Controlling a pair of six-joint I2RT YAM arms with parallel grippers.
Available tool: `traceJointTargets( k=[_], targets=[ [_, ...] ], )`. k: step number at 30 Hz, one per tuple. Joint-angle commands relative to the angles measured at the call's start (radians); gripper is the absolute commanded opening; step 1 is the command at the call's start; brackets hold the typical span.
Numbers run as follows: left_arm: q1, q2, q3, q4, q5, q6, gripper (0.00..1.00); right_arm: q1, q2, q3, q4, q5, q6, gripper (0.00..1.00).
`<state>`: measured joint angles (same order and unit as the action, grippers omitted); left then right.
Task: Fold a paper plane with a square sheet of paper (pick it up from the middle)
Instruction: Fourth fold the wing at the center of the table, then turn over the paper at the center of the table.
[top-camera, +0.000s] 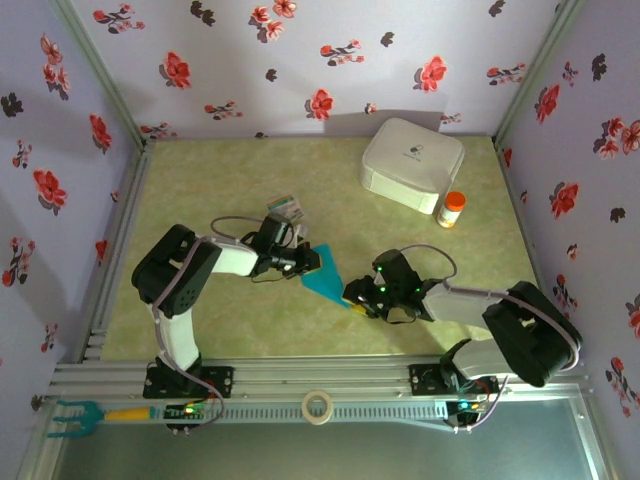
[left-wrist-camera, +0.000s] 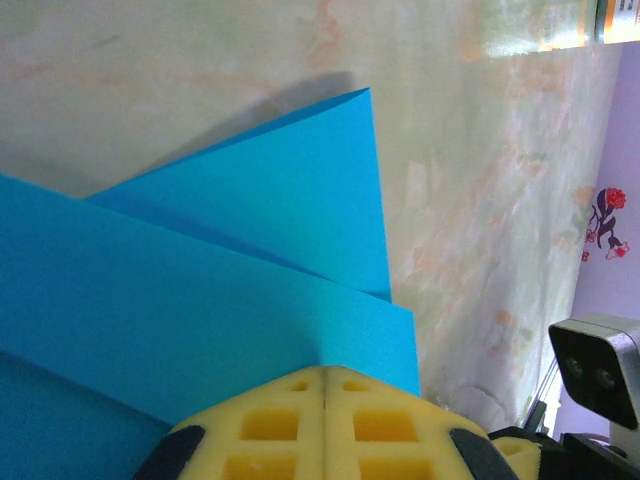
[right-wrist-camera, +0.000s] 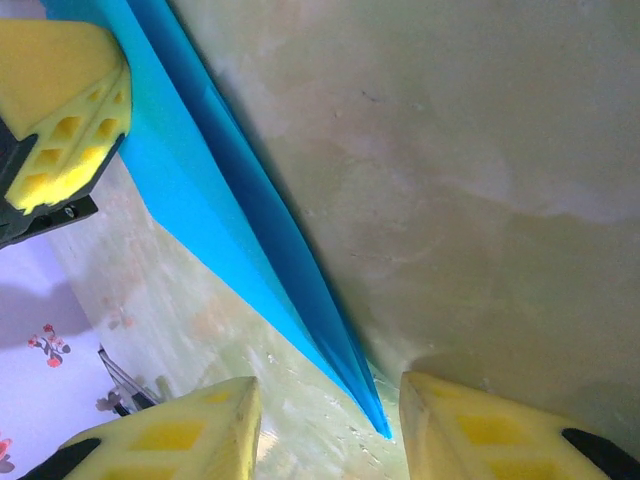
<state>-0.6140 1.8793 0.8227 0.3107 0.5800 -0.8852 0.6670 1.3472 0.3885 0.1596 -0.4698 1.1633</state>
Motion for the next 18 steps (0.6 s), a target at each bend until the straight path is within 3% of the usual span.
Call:
traceJointTargets(
  k=[1, 18],
  targets=[
    [0.014, 0.014, -0.007, -0.055, -0.023, 0.0, 0.0, -0.006, -0.015, -0.011, -0.009, -0.017, -0.005, 0.41],
    [0.014, 0.014, -0.002, -0.056, -0.023, -0.001, 0.0, -0.006, 0.018, -0.022, 0.065, -0.026, 0.02, 0.41]
  ],
)
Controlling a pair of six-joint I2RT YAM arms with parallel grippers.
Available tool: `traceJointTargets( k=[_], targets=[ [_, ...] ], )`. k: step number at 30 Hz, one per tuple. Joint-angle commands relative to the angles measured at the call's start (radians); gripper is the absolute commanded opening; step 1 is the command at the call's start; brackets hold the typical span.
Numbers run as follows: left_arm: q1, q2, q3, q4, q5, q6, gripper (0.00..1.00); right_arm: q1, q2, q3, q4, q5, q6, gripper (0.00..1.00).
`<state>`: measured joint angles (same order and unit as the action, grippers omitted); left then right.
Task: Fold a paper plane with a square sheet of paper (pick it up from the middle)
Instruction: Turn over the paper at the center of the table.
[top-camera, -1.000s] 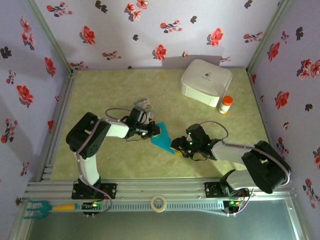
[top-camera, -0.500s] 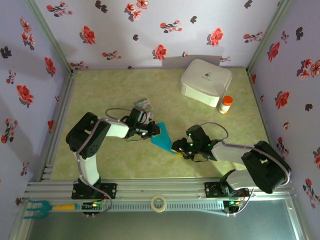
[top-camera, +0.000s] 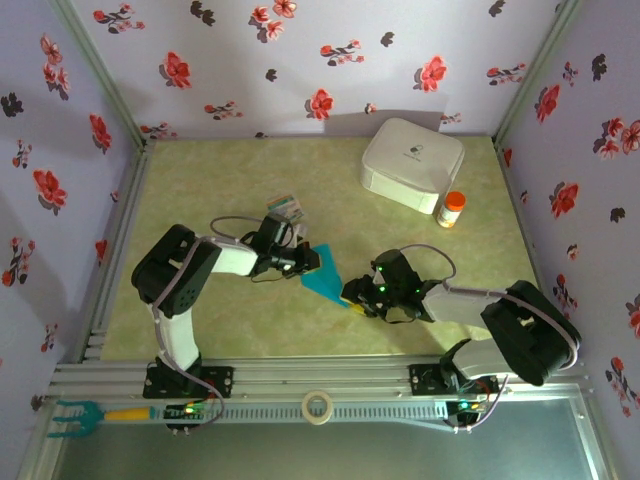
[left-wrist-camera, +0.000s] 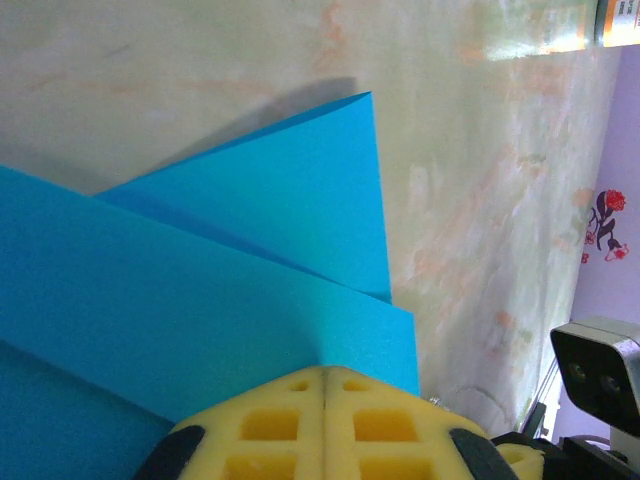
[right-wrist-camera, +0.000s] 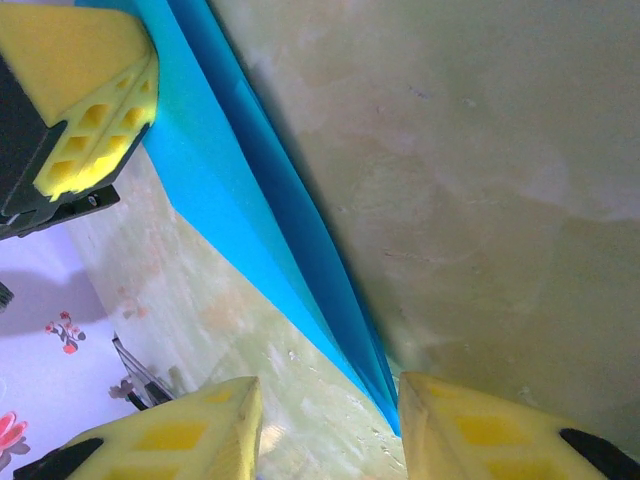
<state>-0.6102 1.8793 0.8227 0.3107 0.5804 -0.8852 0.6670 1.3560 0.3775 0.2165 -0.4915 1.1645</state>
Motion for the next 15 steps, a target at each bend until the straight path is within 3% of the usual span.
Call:
traceJointTargets(
  k=[1, 9, 15],
  targets=[
    [0.01, 0.012, -0.003, -0.056, -0.023, 0.0, 0.0, -0.006, 0.006, -0.012, -0.004, -0.002, 0.017, 0.41],
    [0.01, 0.011, -0.004, -0.056, -0.023, 0.0, 0.0, -0.006, -0.032, -0.023, -0.066, -0.008, -0.001, 0.41],
    [0.01, 0.012, -0.004, -0.056, -0.022, -0.005, 0.0, -0.005, -0.005, -0.025, -0.002, -0.035, 0.017, 0.39]
  ],
)
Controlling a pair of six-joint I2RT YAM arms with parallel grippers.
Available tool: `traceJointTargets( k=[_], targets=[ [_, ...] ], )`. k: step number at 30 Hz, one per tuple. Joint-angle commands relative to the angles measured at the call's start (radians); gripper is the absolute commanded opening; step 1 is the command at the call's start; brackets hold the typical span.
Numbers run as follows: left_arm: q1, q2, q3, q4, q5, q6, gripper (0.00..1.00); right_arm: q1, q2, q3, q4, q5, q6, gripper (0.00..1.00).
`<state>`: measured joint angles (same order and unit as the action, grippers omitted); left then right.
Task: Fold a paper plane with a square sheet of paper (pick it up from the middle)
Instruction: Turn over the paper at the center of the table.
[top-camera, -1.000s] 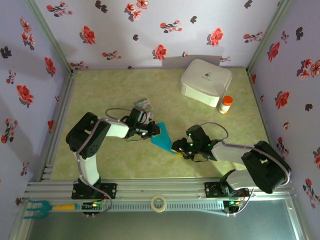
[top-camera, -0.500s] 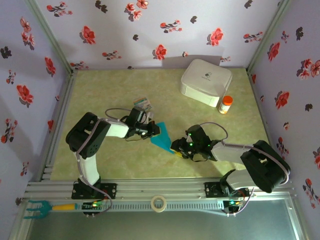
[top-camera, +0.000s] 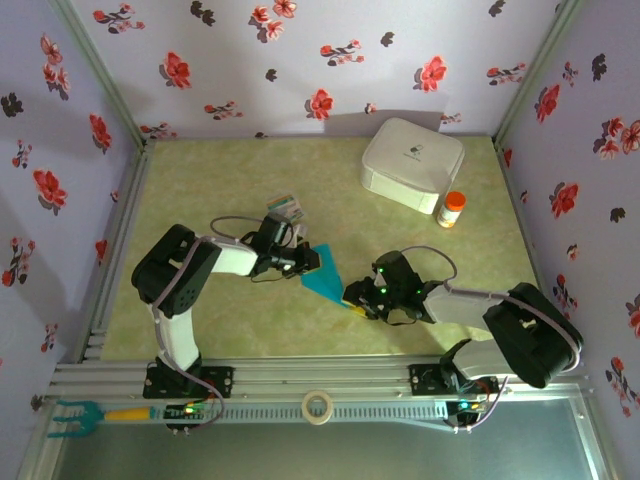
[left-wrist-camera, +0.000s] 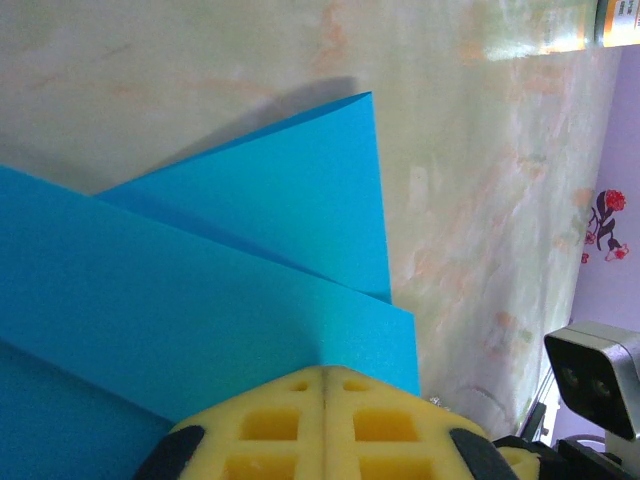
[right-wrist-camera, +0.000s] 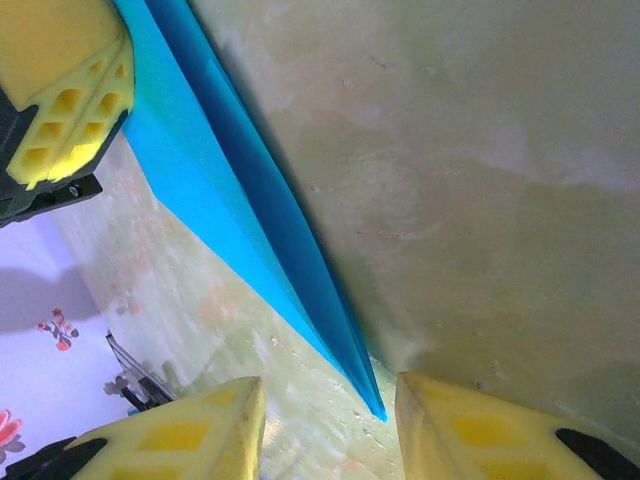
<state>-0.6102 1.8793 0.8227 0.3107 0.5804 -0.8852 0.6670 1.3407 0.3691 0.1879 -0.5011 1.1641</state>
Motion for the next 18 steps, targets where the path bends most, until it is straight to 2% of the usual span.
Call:
traceJointTargets(
  k=[1, 7, 18],
  targets=[
    [0.01, 0.012, -0.004, -0.056, -0.024, -0.005, 0.0, -0.005, 0.02, -0.019, 0.051, -0.034, 0.026, 0.39],
    [0.01, 0.012, 0.001, -0.07, -0.022, 0.003, 0.0, -0.006, 0.057, -0.021, 0.123, -0.047, 0.047, 0.39],
    [0.011, 0.009, 0.003, -0.066, -0.022, 0.002, 0.0, -0.007, 0.051, -0.017, 0.152, -0.019, 0.033, 0.37]
  ],
)
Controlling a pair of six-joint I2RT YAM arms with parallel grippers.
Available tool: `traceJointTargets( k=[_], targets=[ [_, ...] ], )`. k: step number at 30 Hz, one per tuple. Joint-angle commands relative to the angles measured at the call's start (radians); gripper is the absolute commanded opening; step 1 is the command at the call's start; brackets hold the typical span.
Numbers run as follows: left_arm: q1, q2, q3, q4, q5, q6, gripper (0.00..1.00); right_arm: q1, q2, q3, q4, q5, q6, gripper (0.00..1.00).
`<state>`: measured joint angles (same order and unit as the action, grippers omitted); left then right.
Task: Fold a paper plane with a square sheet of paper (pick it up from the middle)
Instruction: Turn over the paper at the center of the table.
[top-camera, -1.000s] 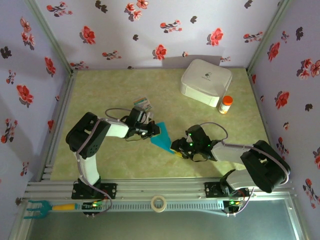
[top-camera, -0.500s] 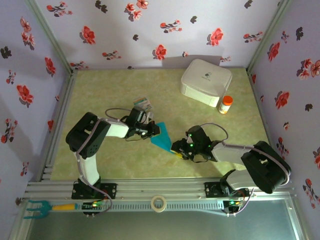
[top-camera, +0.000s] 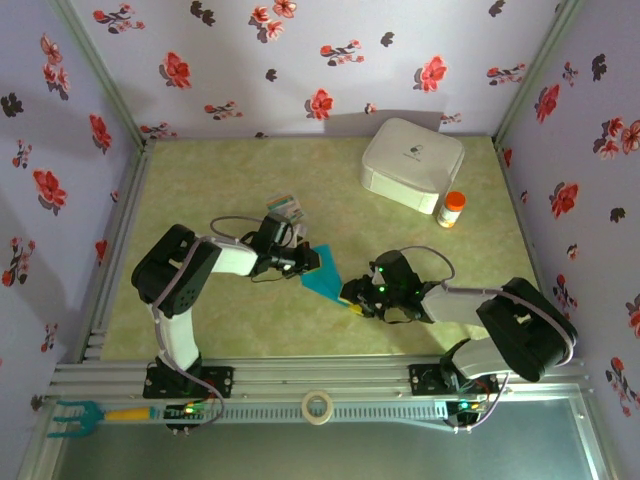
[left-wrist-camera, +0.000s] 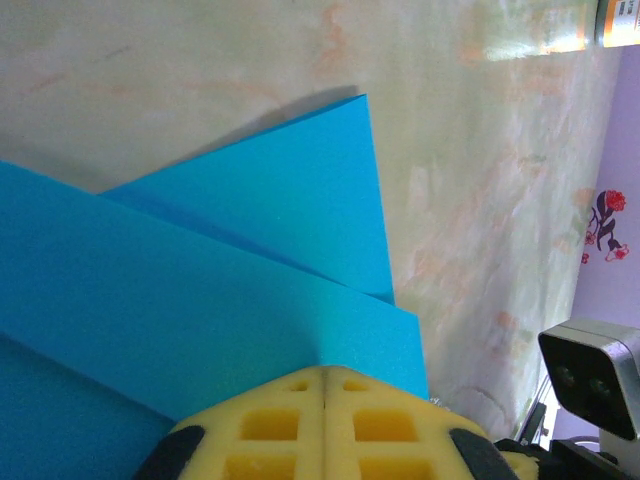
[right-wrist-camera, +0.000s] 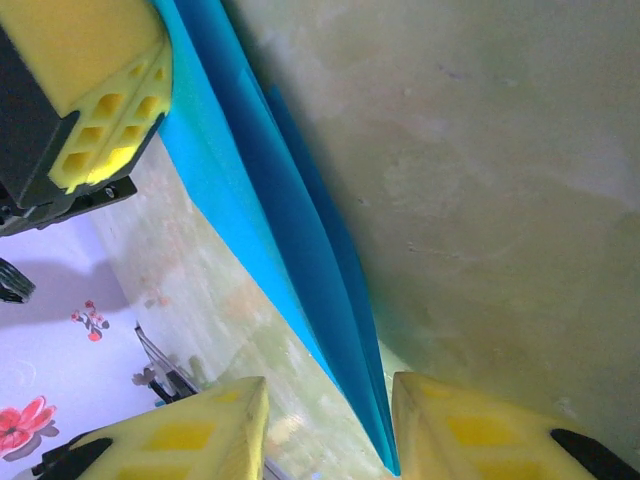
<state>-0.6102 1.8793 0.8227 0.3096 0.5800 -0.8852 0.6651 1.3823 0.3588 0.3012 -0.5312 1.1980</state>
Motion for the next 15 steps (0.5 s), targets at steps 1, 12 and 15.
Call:
traceJointTargets(
  k=[1, 12, 15],
  targets=[
    [0.01, 0.009, 0.003, -0.064, -0.022, 0.0, 0.0, -0.007, 0.01, -0.005, 0.044, 0.012, -0.005, 0.37],
    [0.01, 0.009, 0.004, -0.064, -0.019, 0.0, 0.0, -0.03, 0.026, 0.003, 0.104, -0.002, -0.021, 0.33],
    [0.01, 0.006, 0.004, -0.064, -0.018, -0.002, 0.0, -0.032, 0.038, 0.002, 0.124, -0.006, -0.017, 0.32]
  ],
)
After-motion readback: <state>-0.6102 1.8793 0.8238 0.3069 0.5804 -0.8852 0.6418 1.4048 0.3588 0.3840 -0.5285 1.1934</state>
